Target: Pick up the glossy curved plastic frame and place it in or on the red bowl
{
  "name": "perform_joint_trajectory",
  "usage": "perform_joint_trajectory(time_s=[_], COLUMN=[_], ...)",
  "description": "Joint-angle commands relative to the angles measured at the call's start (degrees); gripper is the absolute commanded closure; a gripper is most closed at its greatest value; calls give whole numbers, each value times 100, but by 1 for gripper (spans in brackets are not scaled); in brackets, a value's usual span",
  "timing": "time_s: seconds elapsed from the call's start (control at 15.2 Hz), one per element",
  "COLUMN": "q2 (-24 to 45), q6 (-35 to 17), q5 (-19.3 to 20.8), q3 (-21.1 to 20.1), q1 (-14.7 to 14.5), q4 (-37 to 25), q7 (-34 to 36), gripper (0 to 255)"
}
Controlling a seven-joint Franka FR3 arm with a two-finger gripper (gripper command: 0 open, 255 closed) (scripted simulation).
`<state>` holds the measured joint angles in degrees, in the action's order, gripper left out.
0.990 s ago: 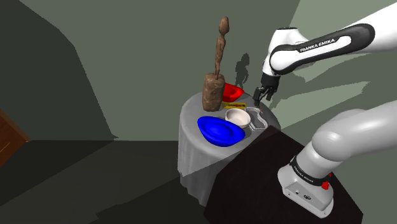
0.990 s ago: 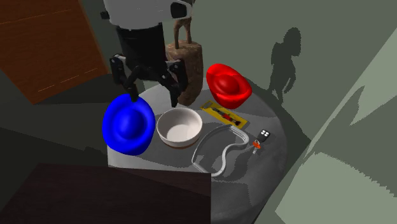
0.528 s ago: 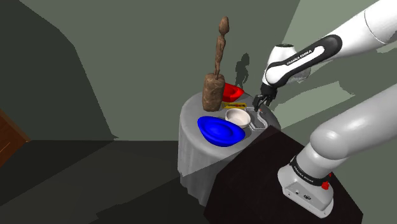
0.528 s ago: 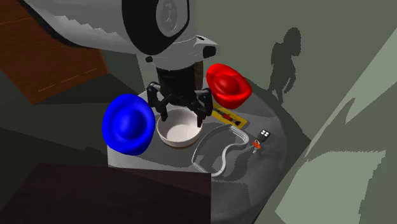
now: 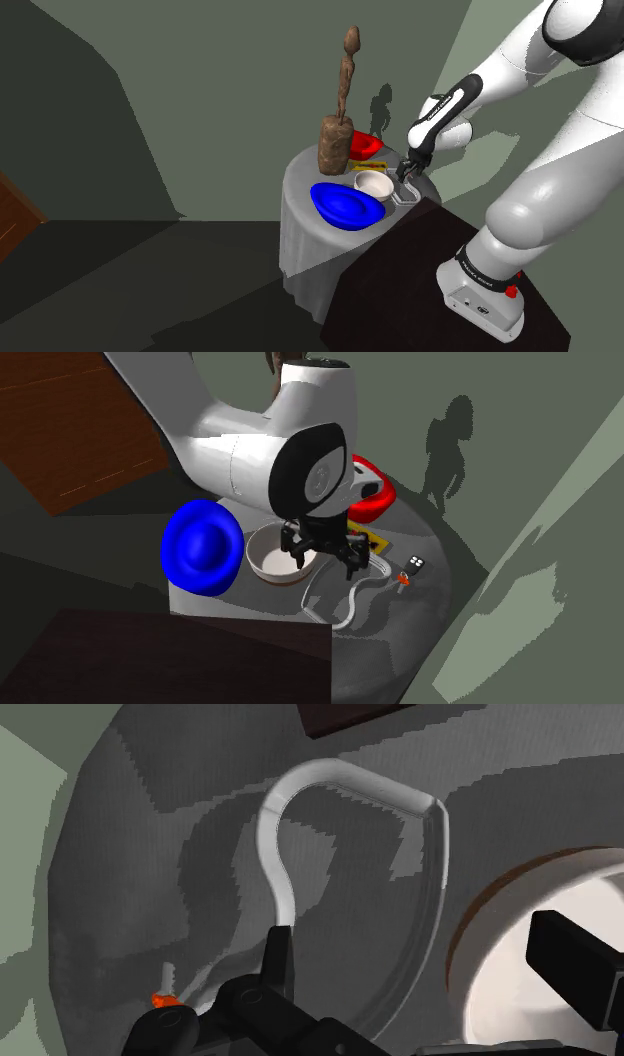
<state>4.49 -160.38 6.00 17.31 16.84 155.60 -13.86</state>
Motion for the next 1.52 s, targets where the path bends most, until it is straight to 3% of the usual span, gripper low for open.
perform_joint_trajectory(time_s=[0.0,0.26,0.4,0.86,1.32,1.39,1.45], q2=[512,1494,1743,2392,2390,2390,2390], q6=[-339,-937,-1088,-1515,-1515,-1515,-1515], q5=[-357,-999,-1076,-1207,-1206,-1206,-1206], q3=[-34,-434,-572,-874,-874,-874,-874], q1=[141,746,924,1221,1221,1221,1221], q4=[-238,-742,-865,-1100,-1099,-1099,-1099], q7=[-331,-928,-1006,-1116,-1115,-1115,-1115], gripper=[0,0,0,0,0,255,255])
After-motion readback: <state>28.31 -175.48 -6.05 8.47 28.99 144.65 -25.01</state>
